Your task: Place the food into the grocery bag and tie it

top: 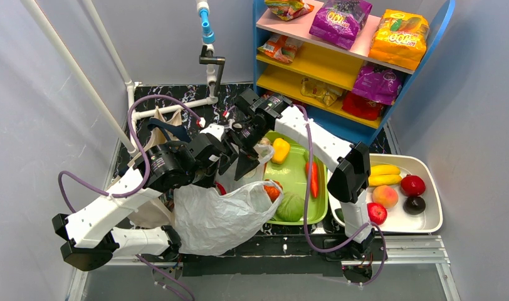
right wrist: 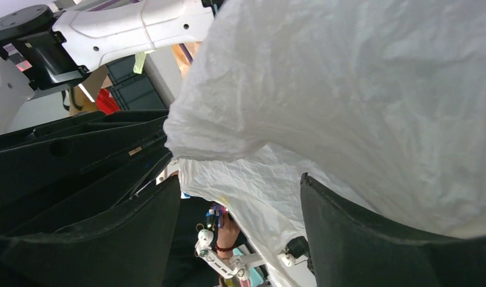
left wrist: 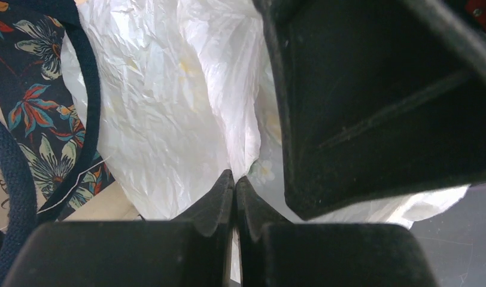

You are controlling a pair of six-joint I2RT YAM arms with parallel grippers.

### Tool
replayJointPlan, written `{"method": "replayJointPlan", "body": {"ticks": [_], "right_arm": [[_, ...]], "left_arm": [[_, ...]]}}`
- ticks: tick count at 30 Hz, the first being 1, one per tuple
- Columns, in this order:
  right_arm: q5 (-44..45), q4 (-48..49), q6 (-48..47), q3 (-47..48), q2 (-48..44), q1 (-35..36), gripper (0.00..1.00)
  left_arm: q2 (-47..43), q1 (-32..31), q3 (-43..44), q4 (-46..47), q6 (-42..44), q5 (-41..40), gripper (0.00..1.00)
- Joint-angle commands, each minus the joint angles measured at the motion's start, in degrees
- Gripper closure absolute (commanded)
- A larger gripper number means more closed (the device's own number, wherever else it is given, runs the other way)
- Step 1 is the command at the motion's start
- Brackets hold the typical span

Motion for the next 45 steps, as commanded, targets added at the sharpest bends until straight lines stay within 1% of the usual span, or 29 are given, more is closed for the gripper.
{"method": "replayJointPlan", "body": {"ticks": [1,5,9,12,14,16,19,21,22,25,29,32,39,43,45], "right_arm": [[-0.8,3.1,-0.5,2.1,-4.4,0.5,0.19],[1.8,4.1,-1.1,1.4,-7.5,0.5,0.17],[7.3,-0.2,-4.2,2.7,-9.8,0.4,0.15],[14.7,-5.6,-7.4,5.0,-11.3,0.2,0.14],[23.4,-9.0,-9.1,4.6,-14.2,-0.2,0.13],[38.3,-11.3,-7.9,-0.2,-20.2,-2.0,0.13],[55.7,-11.4,-2.9,-14.6,-33.1,-8.5,0.1],[62.3,-11.1,0.0,-21.7,-39.2,-12.7,0.02],[64.1,-9.9,0.9,-26.6,-43.0,-15.6,0.02],[65.5,-8.1,3.7,-36.0,-49.3,-22.6,0.02],[64.8,-6.5,4.7,-41.7,-52.5,-28.4,0.02],[63.0,-3.4,4.4,-45.4,-54.1,-32.7,0.02],[60.8,1.2,5.5,-52.1,-52.2,-41.1,0.08],[60.6,4.4,5.5,-54.9,-50.5,-44.0,0.11],[60.5,7.4,4.7,-57.0,-49.0,-45.1,0.13]], "left_arm": [[-1.3,-0.2,-0.4,-1.0,-0.7,0.1,1.0],[-2.2,-0.3,-1.0,-1.6,-1.3,0.2,1.0],[-3.3,-0.2,-1.7,-1.8,-1.8,0.5,1.0],[-4.1,-0.3,-2.0,-2.1,-2.2,0.4,1.0],[-4.6,-0.3,-2.2,-2.6,-2.6,0.0,1.0],[-5.2,-0.2,-2.3,-3.0,-2.9,-0.2,1.0],[-5.7,-0.2,-2.6,-3.4,-3.0,-0.3,1.0],[-5.9,-0.3,-2.7,-3.5,-3.0,-0.2,1.0],[-6.0,-0.3,-2.8,-3.4,-2.9,-0.3,1.0],[-6.0,-0.2,-3.4,-3.4,-2.8,-0.2,1.0],[-6.0,-0.2,-3.5,-3.4,-2.6,-0.4,1.0],[-5.9,-0.2,-3.5,-3.3,-2.5,-0.3,1.0],[-5.2,-0.2,-3.5,-2.9,-2.4,-0.5,1.0],[-5.1,-0.2,-3.5,-2.9,-2.4,-1.0,1.0],[-5.3,-0.2,-3.9,-2.8,-2.6,-1.1,1.0]]}}
